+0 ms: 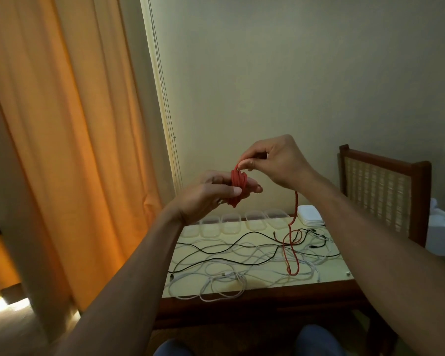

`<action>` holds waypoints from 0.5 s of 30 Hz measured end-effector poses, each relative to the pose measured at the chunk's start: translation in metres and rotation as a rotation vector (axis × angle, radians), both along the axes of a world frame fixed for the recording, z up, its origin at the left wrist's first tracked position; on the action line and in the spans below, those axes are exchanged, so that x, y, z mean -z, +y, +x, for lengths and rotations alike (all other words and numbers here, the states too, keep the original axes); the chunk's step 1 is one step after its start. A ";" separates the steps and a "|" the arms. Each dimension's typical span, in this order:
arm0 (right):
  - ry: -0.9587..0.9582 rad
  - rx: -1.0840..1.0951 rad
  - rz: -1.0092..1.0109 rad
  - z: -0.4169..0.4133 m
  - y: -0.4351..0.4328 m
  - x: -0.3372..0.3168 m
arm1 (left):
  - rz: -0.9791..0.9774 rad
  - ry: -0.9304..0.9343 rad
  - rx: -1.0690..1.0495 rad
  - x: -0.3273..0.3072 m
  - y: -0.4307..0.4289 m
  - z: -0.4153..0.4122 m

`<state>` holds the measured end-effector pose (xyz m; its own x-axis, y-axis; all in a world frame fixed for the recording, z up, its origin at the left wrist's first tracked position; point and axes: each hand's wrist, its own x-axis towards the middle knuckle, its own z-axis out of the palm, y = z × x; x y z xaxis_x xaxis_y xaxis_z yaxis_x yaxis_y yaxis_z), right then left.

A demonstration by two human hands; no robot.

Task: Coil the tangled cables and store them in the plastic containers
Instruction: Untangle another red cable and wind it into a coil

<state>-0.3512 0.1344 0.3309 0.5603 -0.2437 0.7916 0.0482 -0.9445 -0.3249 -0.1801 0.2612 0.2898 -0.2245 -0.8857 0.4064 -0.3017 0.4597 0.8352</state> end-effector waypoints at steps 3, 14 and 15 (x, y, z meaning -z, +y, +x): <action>0.046 -0.051 0.184 0.003 -0.008 0.010 | 0.006 0.064 0.057 0.001 0.001 -0.005; 0.271 -0.098 0.378 -0.011 -0.011 0.055 | 0.022 0.449 0.110 0.001 0.003 -0.019; 0.271 -0.078 0.372 -0.013 -0.007 0.059 | 0.009 0.466 0.101 0.002 0.001 -0.019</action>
<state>-0.3644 0.1269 0.2719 0.7628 -0.4323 0.4810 -0.0186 -0.7581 -0.6518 -0.1993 0.2622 0.2882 -0.1047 -0.8728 0.4766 0.1519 0.4596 0.8750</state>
